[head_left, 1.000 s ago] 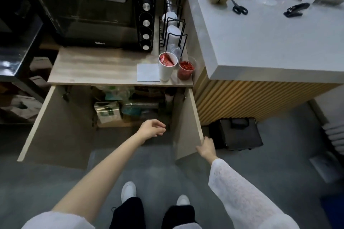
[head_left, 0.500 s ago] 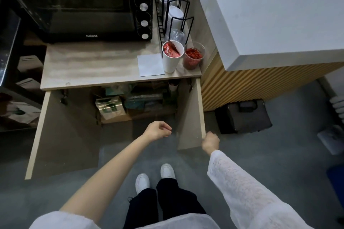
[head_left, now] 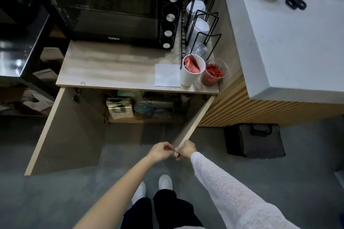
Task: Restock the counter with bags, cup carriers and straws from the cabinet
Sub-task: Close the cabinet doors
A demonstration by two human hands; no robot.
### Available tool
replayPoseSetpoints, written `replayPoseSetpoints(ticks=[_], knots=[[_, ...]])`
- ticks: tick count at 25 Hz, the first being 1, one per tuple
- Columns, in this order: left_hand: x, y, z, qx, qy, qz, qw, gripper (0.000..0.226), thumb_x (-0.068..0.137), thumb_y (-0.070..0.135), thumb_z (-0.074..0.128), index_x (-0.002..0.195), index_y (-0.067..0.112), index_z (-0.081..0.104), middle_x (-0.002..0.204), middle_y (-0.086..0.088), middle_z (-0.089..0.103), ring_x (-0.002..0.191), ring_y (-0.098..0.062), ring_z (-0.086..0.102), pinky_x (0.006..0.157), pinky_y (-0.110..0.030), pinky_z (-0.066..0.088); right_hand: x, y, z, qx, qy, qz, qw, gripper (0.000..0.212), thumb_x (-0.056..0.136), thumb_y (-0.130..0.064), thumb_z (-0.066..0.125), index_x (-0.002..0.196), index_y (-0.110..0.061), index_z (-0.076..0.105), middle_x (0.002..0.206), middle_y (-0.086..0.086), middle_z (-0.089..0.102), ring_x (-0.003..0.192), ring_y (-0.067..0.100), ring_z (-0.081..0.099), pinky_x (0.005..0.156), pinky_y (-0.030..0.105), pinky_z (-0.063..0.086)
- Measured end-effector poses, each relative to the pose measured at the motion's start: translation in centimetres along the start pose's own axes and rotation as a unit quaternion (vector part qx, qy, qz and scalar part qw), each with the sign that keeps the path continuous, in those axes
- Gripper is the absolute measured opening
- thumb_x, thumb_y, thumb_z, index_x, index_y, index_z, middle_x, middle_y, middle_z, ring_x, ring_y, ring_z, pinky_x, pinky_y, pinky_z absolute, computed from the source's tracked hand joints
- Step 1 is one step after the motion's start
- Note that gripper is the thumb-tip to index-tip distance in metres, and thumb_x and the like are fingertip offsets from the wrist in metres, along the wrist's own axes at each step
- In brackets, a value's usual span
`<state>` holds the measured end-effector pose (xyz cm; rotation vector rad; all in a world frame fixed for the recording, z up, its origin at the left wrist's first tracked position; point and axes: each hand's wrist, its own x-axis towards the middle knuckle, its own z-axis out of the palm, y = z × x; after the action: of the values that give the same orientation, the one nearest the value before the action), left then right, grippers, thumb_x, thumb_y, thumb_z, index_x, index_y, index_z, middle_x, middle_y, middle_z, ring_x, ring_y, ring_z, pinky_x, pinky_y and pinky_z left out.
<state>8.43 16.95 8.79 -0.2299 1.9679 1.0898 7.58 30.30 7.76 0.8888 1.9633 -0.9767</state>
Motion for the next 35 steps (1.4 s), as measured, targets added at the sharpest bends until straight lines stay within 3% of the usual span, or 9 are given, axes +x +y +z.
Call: replayPoseSetpoints(ticks=[5, 9, 13, 17, 22, 25, 29, 33, 35], knots=[[0.4, -0.5, -3.2, -0.039, 0.056, -0.001, 0.998, 0.05, 0.086, 0.022, 0.067, 0.132, 0.019, 0.05, 0.123, -0.002, 0.062, 0.108, -0.018, 0.06, 0.092, -0.029, 0.048, 1.7, -6.2, 3.9, 0.104, 0.001, 0.003, 0.995, 0.043, 0.092, -0.012, 0.061, 0.13, 0.002, 0.048, 0.128, 0.017, 0.059, 0.116, 0.031, 0.06, 0.094, 0.034, 0.051], [2.0, -0.1, -6.2, -0.077, 0.107, -0.011, 0.991, 0.049, 0.086, 0.017, 0.065, 0.133, 0.016, 0.052, 0.126, -0.006, 0.062, 0.113, -0.02, 0.06, 0.091, -0.024, 0.046, 3.1, -10.6, 4.5, 0.173, -0.043, 0.027, 0.984, 0.035, 0.093, -0.008, 0.061, 0.125, 0.003, 0.052, 0.123, 0.019, 0.06, 0.105, 0.031, 0.064, 0.06, 0.029, 0.054], [4.1, 0.7, -7.9, -0.127, 0.135, -0.036, 0.982, 0.061, 0.083, 0.013, 0.066, 0.14, 0.013, 0.044, 0.13, -0.005, 0.06, 0.115, -0.017, 0.058, 0.086, -0.019, 0.041, 5.0, -12.4, 5.1, 0.188, -0.049, 0.001, 0.981, 0.022, 0.092, -0.01, 0.062, 0.111, -0.002, 0.053, 0.121, 0.018, 0.06, 0.105, 0.033, 0.064, 0.072, 0.034, 0.058], [5.5, 1.8, -8.9, -0.255, 0.18, -0.077, 0.947, 0.062, 0.088, 0.002, 0.054, 0.146, 0.005, 0.031, 0.142, -0.013, 0.049, 0.131, -0.023, 0.048, 0.102, -0.027, 0.038, 6.1, -14.7, 4.9, 0.253, -0.079, 0.01, 0.964, 0.008, 0.094, -0.007, 0.059, 0.093, -0.003, 0.052, 0.112, 0.02, 0.061, 0.099, 0.033, 0.065, 0.049, 0.028, 0.056], [6.5, 3.0, -10.6, -0.301, 0.204, -0.065, 0.929, 0.052, 0.091, 0.001, 0.049, 0.142, 0.004, 0.038, 0.139, -0.011, 0.052, 0.129, -0.022, 0.049, 0.096, -0.023, 0.037, 7.2, -17.3, 4.7, 0.29, -0.087, 0.013, 0.953, 0.01, 0.095, -0.008, 0.058, 0.099, 0.0, 0.055, 0.101, 0.019, 0.061, 0.07, 0.025, 0.065, 0.054, 0.032, 0.056], [7.0, 3.1, -11.5, -0.318, 0.202, -0.056, 0.925, 0.043, 0.092, 0.002, 0.048, 0.135, 0.006, 0.046, 0.133, -0.009, 0.057, 0.122, -0.02, 0.054, 0.099, -0.026, 0.041, 8.1, -18.4, 5.1, 0.272, -0.059, -0.004, 0.96, 0.02, 0.096, -0.014, 0.058, 0.105, 0.004, 0.057, 0.107, 0.021, 0.063, 0.088, 0.031, 0.067, 0.06, 0.03, 0.056], [7.1, 3.0, -11.4, -0.282, 0.153, -0.031, 0.947, 0.042, 0.093, 0.004, 0.045, 0.133, 0.015, 0.05, 0.13, -0.003, 0.058, 0.121, -0.019, 0.052, 0.103, -0.032, 0.041, 9.1, -19.7, 5.6, 0.252, -0.022, -0.017, 0.967, 0.04, 0.094, -0.023, 0.059, 0.122, 0.005, 0.053, 0.115, 0.021, 0.065, 0.1, 0.034, 0.067, 0.087, 0.042, 0.056], [7.5, 2.9, -11.3, -0.276, 0.155, -0.021, 0.948, 0.043, 0.091, 0.004, 0.047, 0.131, 0.02, 0.052, 0.128, -0.003, 0.059, 0.115, -0.018, 0.053, 0.099, -0.032, 0.042, 9.4, -20.6, 5.7, 0.303, -0.034, -0.013, 0.952, 0.035, 0.095, -0.014, 0.057, 0.122, 0.008, 0.052, 0.109, 0.022, 0.069, 0.09, 0.03, 0.069, 0.069, 0.04, 0.059], [7.6, 2.9, -11.4, -0.287, 0.16, -0.022, 0.944, 0.04, 0.092, 0.006, 0.049, 0.13, 0.02, 0.053, 0.125, -0.004, 0.06, 0.111, -0.018, 0.054, 0.096, -0.031, 0.043, 9.4, -20.8, 5.8, 0.304, -0.033, -0.015, 0.952, 0.036, 0.096, -0.015, 0.057, 0.122, 0.008, 0.051, 0.11, 0.022, 0.069, 0.092, 0.031, 0.07, 0.073, 0.042, 0.059]])
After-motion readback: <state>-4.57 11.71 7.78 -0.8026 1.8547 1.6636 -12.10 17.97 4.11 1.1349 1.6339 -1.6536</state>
